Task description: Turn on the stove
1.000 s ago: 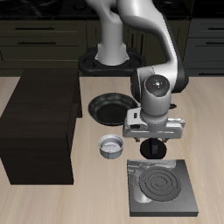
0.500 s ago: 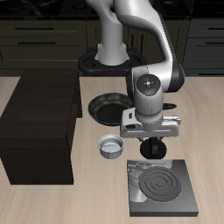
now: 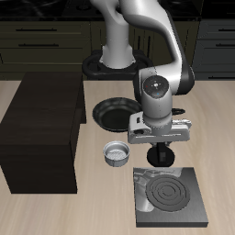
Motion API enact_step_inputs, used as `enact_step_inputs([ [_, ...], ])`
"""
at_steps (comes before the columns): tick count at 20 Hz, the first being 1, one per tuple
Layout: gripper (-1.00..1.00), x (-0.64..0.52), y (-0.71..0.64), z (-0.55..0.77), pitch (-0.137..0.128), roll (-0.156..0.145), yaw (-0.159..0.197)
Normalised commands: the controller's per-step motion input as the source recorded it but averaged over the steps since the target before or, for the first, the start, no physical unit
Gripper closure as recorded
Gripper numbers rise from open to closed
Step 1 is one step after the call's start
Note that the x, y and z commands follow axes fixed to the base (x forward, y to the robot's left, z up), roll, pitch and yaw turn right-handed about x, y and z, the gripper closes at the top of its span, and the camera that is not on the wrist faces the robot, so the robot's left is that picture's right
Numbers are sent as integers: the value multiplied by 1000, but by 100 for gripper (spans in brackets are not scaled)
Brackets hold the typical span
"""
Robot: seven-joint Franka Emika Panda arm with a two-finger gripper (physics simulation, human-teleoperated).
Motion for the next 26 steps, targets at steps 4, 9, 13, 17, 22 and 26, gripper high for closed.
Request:
enact_step_inputs([
  [4,100,-96,18,116,-10,29,67],
  [9,100,61,-3,144,5,2,103],
  [13,100,150,-52,56,61,-9,89],
  [17,100,203,-31,170,-1,-12,163],
  [22,100,162,-38,180,20,11,132],
  [26,100,57,-42,116,-15,-23,146],
])
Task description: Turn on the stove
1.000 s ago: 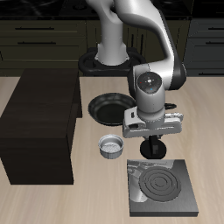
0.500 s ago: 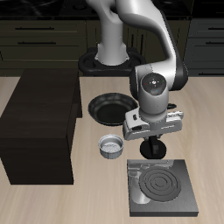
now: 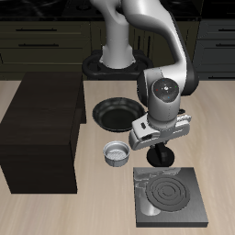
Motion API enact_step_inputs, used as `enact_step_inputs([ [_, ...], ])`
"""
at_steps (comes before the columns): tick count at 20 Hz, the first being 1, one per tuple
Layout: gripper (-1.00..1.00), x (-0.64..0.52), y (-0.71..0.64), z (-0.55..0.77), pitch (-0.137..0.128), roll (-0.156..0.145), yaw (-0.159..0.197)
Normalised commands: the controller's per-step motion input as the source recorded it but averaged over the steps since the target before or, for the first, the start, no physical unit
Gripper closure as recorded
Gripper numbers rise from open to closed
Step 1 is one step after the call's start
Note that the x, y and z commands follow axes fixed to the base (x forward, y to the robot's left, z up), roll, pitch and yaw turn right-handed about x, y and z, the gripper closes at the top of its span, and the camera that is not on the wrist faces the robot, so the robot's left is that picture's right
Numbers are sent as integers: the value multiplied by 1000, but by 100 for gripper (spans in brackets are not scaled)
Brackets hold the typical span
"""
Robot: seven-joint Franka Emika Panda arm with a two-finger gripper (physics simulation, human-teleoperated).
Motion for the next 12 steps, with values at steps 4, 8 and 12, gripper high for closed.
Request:
enact_step_inputs([
  [4,100,8,-6,98,-13,-4,82],
  [8,100,55,-77,119,-16,-24,79],
  [12,100,92,-132,60,-19,-33,103],
])
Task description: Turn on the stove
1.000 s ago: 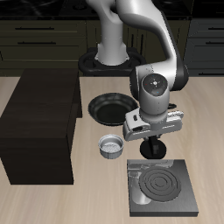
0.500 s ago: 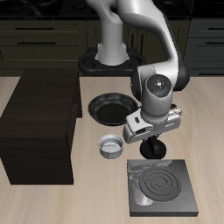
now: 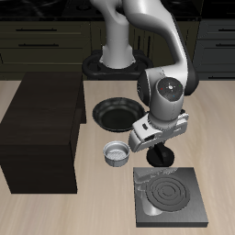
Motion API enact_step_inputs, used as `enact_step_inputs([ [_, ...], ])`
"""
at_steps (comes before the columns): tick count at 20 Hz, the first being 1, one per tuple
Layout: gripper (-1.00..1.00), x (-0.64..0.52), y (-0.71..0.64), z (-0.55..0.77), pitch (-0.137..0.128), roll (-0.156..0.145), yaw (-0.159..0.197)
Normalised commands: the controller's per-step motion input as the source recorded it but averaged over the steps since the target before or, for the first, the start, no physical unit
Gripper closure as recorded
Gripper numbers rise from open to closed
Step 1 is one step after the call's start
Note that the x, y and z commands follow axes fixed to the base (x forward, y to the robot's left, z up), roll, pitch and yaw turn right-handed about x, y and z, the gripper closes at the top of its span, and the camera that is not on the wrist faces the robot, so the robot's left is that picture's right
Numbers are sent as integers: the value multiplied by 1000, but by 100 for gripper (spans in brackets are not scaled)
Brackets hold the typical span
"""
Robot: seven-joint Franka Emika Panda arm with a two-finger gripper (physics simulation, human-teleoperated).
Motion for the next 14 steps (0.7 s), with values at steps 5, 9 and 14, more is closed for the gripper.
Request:
enact_step_inputs([
  [5,100,28,-80,64,-34,-22,77],
  [9,100,14,-32,18,-4,-4,57],
  [14,100,20,-111,29,-13,-15,54],
])
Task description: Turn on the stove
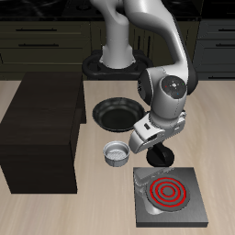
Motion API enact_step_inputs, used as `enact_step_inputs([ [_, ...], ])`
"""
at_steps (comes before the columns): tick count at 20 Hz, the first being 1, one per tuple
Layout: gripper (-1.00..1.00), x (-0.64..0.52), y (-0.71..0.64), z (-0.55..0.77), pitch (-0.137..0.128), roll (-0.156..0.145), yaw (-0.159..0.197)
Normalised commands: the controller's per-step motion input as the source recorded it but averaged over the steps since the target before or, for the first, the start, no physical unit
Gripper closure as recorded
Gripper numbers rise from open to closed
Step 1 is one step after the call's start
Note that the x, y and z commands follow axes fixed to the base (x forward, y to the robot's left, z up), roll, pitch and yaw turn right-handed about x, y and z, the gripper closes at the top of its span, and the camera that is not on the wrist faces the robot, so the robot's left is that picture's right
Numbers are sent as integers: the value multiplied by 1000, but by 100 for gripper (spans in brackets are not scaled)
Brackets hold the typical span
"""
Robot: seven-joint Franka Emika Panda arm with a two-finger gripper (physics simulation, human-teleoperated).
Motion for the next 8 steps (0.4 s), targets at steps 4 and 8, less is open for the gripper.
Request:
enact_step_inputs([
  [4,100,-15,-78,45,-9,-7,37],
  [8,100,31,-185,73,-14,-22,69],
])
